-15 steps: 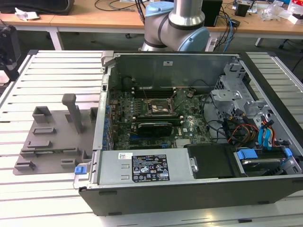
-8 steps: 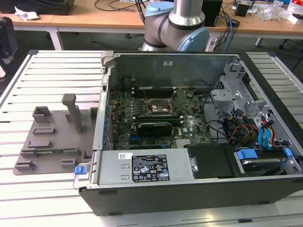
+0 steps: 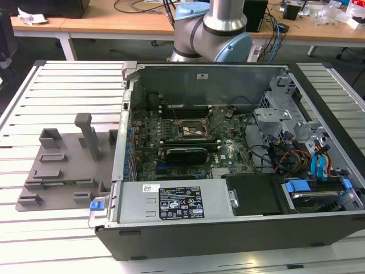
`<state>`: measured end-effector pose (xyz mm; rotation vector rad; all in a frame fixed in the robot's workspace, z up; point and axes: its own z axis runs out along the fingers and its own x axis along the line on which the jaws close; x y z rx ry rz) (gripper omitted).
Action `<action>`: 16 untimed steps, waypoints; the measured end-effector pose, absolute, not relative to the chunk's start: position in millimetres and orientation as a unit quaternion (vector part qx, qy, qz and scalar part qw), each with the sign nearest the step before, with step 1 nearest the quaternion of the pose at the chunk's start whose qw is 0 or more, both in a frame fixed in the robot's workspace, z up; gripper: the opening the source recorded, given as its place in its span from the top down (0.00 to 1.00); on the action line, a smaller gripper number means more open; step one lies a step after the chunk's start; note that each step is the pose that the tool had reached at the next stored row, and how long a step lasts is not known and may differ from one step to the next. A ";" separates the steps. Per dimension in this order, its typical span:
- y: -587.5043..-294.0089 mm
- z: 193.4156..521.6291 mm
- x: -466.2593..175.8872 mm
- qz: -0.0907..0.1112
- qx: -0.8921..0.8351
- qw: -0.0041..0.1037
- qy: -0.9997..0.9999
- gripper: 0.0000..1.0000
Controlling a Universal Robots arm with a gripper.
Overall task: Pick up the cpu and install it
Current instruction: 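Pick up the cpu and move it towards the insertion slot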
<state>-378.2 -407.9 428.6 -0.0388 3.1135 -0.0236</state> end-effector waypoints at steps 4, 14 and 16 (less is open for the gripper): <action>-393.3 426.5 -368.4 -0.008 -0.013 0.009 1.000 0.45; -380.4 421.7 -341.9 -0.008 -0.013 -0.003 1.000 0.45; -378.1 420.7 -335.5 -0.008 -0.013 -0.005 1.000 0.45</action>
